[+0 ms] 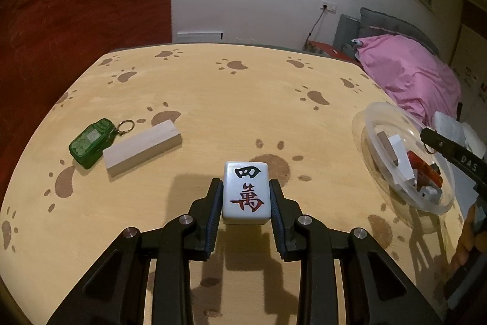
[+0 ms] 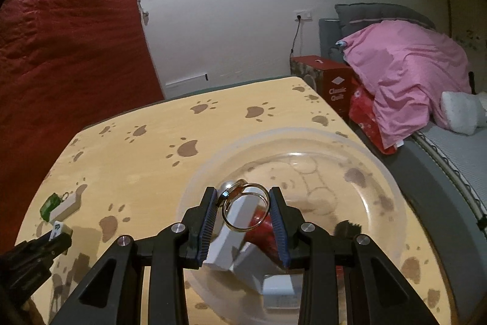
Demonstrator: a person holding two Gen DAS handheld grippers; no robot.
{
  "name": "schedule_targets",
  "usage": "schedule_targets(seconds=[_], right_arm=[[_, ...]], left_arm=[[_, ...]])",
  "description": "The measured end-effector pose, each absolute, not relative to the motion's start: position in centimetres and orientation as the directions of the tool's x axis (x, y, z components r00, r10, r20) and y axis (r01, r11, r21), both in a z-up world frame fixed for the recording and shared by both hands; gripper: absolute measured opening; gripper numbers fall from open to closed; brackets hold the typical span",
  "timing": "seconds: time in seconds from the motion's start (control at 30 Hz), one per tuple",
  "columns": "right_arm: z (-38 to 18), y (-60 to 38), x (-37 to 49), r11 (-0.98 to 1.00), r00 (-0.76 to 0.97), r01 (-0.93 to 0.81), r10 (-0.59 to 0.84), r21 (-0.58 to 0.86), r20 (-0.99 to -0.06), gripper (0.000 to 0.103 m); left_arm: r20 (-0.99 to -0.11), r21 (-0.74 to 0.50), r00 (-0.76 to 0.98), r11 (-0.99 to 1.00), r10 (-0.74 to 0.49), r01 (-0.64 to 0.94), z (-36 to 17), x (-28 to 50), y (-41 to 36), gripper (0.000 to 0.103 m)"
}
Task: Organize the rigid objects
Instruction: 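Carry the gold ring over the clear bowl and release it with the right tool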
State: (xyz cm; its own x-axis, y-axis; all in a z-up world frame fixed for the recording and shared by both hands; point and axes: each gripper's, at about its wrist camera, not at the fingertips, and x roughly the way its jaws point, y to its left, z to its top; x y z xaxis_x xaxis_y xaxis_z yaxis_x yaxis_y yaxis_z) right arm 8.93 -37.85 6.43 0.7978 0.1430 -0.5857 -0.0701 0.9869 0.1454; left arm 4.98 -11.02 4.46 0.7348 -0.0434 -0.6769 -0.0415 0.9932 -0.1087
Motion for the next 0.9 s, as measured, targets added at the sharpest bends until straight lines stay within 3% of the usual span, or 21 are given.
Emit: schedule_targets(seconds=[0.27,0.9], right_arm=[[6.2,-38.9,8.9,0.996,0.812,-0.018,0.065,0.086,-0.58,0.037],[5.5,-41.0,9.3,0.993,0.799,0.016,0.059,0.118,-0.599,0.037]], left_arm=[[-0.679,-0.098,0.732,0.995,-0.048,-0.026,4.6,5.1,-12.0,0.031],[-0.678,-0.07,0.731,0.997,-0.071,0.032,5.4,5.5,-15.8,0.031]])
